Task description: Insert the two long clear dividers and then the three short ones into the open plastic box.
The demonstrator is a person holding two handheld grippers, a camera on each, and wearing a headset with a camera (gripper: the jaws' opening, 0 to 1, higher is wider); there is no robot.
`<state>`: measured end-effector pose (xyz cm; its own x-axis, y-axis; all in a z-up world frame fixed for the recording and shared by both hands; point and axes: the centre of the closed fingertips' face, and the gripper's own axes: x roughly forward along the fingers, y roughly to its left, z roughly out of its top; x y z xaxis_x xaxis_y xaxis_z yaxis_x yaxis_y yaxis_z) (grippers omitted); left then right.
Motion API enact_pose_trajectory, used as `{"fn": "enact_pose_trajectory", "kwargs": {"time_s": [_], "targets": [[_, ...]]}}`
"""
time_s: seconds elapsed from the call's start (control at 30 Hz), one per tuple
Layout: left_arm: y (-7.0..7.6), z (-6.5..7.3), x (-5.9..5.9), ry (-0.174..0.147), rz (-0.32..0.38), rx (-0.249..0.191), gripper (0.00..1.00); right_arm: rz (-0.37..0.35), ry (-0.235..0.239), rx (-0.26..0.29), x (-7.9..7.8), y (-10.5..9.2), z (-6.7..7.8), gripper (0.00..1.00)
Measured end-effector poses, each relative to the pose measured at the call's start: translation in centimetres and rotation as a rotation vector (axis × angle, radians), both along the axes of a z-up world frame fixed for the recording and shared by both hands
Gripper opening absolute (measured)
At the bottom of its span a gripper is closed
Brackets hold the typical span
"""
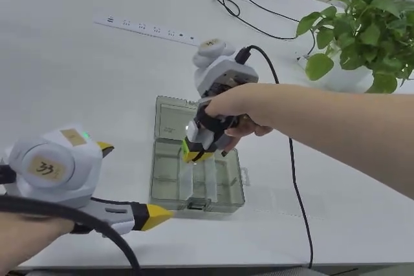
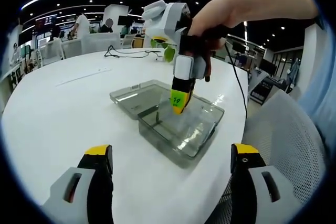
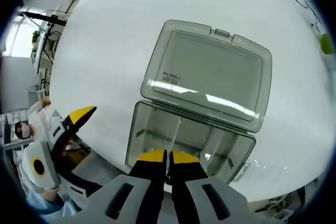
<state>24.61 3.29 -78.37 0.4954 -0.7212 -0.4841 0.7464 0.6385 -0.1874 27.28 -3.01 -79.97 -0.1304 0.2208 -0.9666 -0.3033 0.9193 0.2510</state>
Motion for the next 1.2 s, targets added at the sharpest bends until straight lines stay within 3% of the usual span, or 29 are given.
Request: {"fn": "enact_pose_trajectory", "kwargs": {"time_s": [0.57, 0.8, 0.97, 1.2], "targets": [[0.6, -0.4, -0.3, 0.014, 0.003, 0.008, 0.95, 0.097, -0.031, -0.046, -0.1, 0.1, -1.3, 0.04], [0.3, -0.4, -0.5, 0.016, -0.002, 0.009, 0.95, 0.081, -0.038, -0.044, 0.7, -0.3, -1.8, 0.04], [-0.2, -0.1, -0.6, 0.013, -0.013, 0.011, 0.95, 0.107, -0.053, -0.058, 0.9, -0.2, -1.9, 0.04], [0.0, 0.0, -0.5, 0.010, -0.011, 0.011, 0.95, 0.099, -0.043, -0.038, 1.0, -0.3, -2.0, 0.05]]}}
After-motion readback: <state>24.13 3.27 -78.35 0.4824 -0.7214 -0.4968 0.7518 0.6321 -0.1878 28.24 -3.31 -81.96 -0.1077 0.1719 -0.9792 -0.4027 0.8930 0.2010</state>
